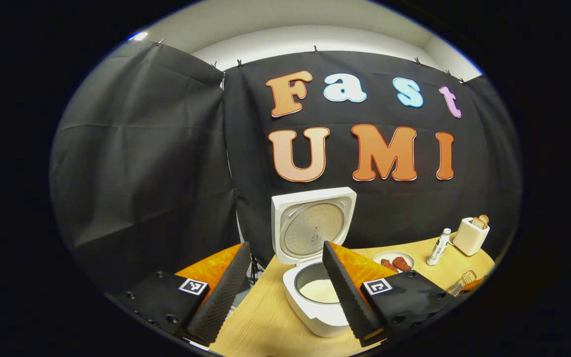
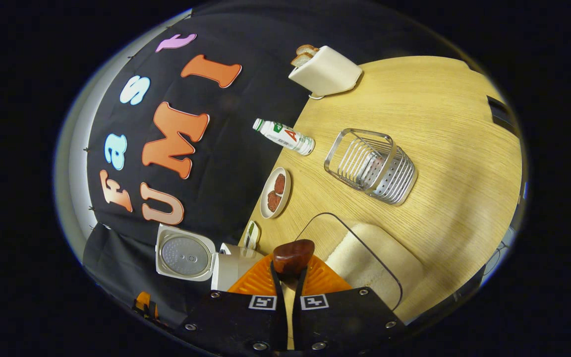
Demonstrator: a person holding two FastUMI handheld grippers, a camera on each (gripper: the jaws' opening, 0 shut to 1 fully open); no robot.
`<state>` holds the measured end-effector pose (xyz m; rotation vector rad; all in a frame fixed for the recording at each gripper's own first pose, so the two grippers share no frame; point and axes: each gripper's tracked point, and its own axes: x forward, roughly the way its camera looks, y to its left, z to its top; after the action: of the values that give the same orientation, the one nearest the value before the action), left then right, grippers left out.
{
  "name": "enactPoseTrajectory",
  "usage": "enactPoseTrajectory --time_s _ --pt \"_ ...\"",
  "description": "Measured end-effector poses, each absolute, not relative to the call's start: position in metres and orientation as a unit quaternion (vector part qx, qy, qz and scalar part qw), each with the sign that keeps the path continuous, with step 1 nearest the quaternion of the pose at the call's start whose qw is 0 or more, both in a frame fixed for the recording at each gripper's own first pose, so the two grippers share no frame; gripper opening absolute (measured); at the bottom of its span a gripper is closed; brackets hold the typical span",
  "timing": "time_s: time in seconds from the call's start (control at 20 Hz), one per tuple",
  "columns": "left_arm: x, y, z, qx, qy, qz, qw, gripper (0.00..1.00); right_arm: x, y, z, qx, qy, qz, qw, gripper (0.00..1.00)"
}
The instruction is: Close the left gripper, press the button to open the rice cooker; take a wooden spoon from the chopstick holder with the right hand, scoop a spoonful of rice and pour it into the rice cooker, then put the wooden spoon back into the chopstick holder.
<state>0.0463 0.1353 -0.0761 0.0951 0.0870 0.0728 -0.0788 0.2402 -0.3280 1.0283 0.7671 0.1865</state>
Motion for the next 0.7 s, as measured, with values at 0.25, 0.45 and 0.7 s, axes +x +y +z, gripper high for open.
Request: enactPoseTrajectory --time_s 0.25,0.45,0.7 --pt "0.043 0.129 -0.072 0.040 0.034 0.036 0.998 0.98 -0.069 0.229 -0.305 0.506 0.341 0.090 0.787 0.03" --pt "0.037 0.132 -0.070 0.039 0.028 0.042 0.998 0.98 -0.067 0.223 -0.300 0.510 0.343 0.088 0.784 0.04" --pt "0.031 0.142 -0.071 0.033 0.025 0.051 0.998 0.99 -0.067 0.222 -0.284 0.513 0.340 0.090 0.783 0.04"
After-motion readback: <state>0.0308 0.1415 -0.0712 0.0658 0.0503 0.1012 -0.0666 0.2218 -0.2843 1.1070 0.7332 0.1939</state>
